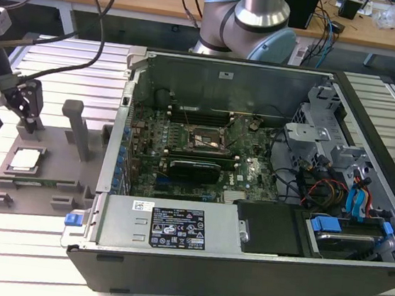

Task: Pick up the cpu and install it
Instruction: 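Pick up the cpu and move it towards the insertion slot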

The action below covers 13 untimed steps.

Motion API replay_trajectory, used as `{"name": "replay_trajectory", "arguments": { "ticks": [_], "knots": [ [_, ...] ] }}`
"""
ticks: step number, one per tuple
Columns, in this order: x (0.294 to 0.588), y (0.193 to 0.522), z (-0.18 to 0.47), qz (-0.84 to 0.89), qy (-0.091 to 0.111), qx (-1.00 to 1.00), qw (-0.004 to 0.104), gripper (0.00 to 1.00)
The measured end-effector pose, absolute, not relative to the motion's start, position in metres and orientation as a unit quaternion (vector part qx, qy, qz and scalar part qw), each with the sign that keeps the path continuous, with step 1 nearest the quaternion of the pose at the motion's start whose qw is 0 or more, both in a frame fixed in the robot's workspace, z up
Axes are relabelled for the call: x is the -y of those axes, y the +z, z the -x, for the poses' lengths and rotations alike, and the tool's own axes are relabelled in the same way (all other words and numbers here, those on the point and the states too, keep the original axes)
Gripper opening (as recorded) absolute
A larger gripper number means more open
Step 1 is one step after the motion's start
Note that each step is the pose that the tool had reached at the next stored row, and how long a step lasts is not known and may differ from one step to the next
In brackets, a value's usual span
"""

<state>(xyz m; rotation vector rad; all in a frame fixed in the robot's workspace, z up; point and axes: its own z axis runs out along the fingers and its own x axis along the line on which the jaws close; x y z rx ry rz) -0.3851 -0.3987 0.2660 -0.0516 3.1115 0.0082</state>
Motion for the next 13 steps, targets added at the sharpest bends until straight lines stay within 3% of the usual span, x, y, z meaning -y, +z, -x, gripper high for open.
{"name": "replay_trajectory", "arguments": {
  "ticks": [13],
  "knots": [
    [0.399,0.252,0.385,0.017,0.003,-1.0,0.015,0.62]
  ]
}}
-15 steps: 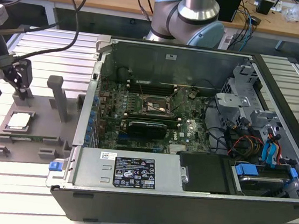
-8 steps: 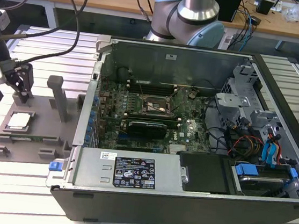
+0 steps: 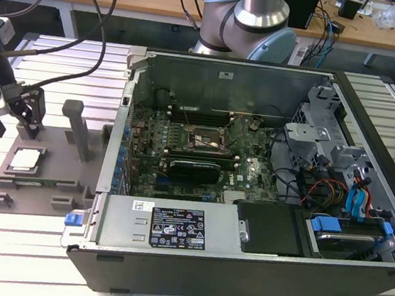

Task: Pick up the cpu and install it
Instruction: 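Pick up the cpu and move it towards the insertion slot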

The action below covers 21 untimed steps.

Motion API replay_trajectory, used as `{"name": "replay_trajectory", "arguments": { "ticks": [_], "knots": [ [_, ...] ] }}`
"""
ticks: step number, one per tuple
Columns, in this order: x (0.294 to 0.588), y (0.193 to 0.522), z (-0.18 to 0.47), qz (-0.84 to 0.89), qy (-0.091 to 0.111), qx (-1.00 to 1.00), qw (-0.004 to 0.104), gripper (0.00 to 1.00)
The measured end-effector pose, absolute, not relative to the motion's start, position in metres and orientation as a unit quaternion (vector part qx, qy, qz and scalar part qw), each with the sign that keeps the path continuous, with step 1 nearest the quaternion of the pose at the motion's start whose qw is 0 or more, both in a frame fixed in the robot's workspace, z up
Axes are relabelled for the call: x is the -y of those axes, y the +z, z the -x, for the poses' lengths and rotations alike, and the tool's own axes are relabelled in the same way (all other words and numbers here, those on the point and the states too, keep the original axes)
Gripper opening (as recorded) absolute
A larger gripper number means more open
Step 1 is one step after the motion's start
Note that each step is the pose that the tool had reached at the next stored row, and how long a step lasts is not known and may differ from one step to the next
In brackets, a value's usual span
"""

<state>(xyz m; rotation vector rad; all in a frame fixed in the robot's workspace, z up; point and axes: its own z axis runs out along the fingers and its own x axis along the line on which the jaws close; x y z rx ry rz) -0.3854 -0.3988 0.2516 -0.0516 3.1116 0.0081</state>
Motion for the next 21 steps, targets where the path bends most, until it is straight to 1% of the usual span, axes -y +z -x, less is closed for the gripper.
{"name": "replay_trajectory", "arguments": {
  "ticks": [18,21],
  "knots": [
    [0.399,0.241,0.385,0.017,0.001,-1.0,0.015,0.62],
    [0.407,0.24,0.385,0.017,0.001,-1.0,0.015,0.62]
  ]
}}
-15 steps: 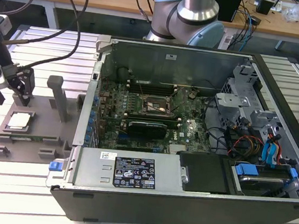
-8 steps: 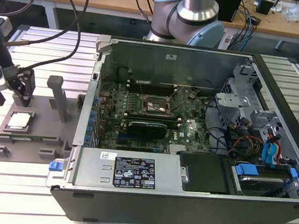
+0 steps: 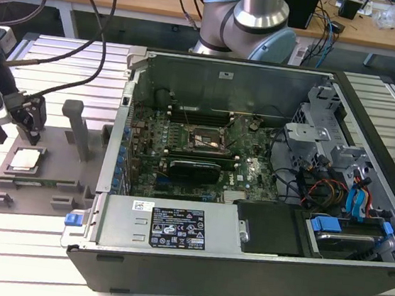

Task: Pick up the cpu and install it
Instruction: 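Pick up the cpu and move it towards the insertion slot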

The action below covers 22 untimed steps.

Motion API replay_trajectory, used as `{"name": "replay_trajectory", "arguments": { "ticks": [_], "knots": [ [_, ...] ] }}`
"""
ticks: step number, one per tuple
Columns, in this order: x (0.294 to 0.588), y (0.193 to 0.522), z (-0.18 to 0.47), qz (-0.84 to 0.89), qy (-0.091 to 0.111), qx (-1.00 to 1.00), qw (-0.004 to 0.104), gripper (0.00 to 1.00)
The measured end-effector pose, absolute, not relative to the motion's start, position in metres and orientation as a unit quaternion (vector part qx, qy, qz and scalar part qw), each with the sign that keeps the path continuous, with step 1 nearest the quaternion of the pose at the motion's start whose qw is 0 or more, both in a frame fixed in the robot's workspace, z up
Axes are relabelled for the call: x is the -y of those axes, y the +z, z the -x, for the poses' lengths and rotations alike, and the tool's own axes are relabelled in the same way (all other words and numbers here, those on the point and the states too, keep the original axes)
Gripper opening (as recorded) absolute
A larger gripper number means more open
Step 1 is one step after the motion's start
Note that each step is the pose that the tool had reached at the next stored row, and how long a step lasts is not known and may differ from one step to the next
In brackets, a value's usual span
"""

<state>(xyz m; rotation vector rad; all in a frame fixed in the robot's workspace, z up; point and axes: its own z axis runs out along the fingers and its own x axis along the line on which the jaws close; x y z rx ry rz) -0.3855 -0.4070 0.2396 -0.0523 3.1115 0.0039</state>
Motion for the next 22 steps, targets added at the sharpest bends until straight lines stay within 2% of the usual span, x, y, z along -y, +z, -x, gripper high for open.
{"name": "replay_trajectory", "arguments": {
  "ticks": [7,8,11,15,18,22],
  "knots": [
    [0.414,0.23,0.385,0.018,0.001,-1.0,0.015,0.62],
    [0.414,0.228,0.385,0.019,-0.009,-1.0,0.015,0.62],
    [0.414,0.225,0.385,0.019,-0.019,-1.0,0.014,0.62],
    [0.414,0.217,0.385,0.019,-0.019,-1.0,0.014,0.62],
    [0.414,0.215,0.385,0.02,-0.007,-1.0,0.015,0.62],
    [0.414,0.204,0.385,0.02,-0.007,-1.0,0.015,0.62]
  ]
}}
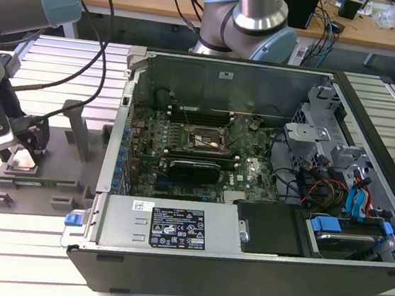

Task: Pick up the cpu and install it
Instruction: 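Pick up the cpu and move it towards the insertion slot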

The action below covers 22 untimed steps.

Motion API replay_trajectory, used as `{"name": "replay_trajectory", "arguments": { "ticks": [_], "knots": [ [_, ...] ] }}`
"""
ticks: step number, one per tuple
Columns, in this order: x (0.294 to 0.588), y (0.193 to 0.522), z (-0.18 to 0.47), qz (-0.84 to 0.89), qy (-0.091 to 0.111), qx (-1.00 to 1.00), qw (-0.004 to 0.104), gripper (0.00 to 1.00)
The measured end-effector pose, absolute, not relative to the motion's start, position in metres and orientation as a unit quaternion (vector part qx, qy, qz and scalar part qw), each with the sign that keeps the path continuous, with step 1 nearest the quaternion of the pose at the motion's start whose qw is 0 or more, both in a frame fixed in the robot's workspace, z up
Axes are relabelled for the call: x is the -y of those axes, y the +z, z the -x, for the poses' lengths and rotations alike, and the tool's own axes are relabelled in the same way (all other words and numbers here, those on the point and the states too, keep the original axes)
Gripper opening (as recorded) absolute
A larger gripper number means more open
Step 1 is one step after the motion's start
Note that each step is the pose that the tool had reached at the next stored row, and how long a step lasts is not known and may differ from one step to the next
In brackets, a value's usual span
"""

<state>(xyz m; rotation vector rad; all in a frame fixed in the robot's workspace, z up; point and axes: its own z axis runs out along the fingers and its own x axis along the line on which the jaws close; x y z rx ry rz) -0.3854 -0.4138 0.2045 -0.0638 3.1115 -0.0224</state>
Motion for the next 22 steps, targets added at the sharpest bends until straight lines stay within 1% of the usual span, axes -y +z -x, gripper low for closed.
{"name": "replay_trajectory", "arguments": {
  "ticks": [3,8,22],
  "knots": [
    [0.414,0.199,0.386,0.021,-0.007,-1.0,0.015,0.62],
    [0.413,0.197,0.386,0.021,0.0,-1.0,0.015,0.62],
    [0.41,0.187,0.387,0.027,0.001,-1.0,0.015,0.62]
  ]
}}
